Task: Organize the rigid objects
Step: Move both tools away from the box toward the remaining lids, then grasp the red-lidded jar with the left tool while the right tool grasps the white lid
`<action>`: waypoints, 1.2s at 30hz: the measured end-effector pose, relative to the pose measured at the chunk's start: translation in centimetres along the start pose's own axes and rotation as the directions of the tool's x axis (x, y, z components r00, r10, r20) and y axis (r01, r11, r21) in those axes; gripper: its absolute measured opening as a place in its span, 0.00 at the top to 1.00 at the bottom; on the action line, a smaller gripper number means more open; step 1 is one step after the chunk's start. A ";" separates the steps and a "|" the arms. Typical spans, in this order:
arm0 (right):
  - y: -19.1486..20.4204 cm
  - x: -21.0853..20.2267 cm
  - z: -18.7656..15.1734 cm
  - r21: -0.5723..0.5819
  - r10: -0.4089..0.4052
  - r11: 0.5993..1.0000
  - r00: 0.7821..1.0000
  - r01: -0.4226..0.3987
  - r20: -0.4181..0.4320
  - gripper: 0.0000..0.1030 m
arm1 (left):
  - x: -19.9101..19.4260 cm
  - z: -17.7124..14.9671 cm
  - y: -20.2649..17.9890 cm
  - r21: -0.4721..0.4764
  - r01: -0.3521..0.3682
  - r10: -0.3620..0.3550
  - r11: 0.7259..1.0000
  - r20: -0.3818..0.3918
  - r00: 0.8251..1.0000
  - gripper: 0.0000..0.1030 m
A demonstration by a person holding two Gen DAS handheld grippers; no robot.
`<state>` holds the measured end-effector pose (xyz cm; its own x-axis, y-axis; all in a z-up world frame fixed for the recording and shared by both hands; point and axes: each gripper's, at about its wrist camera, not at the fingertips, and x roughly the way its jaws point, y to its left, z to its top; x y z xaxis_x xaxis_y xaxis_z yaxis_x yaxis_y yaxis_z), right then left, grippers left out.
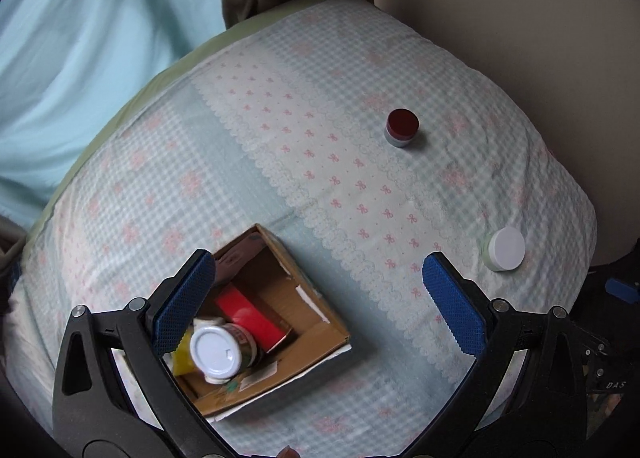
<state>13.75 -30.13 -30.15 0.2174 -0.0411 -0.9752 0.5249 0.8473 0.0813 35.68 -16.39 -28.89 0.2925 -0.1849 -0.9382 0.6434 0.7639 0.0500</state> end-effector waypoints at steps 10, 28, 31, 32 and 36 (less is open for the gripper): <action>-5.7 9.0 1.2 0.115 0.004 0.993 0.999 0.000 -0.035 0.00 | 14.8 7.8 -8.5 0.245 -0.008 0.049 0.970 -0.163 0.985 0.00; -5.5 19.7 2.5 0.027 -0.061 0.998 0.995 0.063 -0.074 0.08 | 28.5 13.2 -15.0 0.429 0.028 0.055 0.903 -0.180 0.982 0.00; -5.6 20.0 2.7 0.023 -0.057 0.998 0.996 0.059 -0.070 0.23 | 28.8 13.7 -15.6 0.425 0.034 0.046 0.904 -0.176 0.983 0.02; -5.6 20.2 2.7 0.017 -0.059 0.998 0.995 0.061 -0.076 0.26 | 28.9 13.8 -15.8 0.423 0.035 0.045 0.905 -0.178 0.983 0.04; -5.6 20.6 2.8 0.020 -0.060 0.998 0.994 0.062 -0.088 0.32 | 29.5 14.3 -16.0 0.387 0.055 0.027 0.920 -0.202 0.979 0.17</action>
<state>17.56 -37.17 -50.12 0.1120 -0.0450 -0.9927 0.5541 0.8321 0.0248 44.12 -42.89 -52.52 0.1604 -0.0357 -0.9864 0.8822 0.4535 0.1270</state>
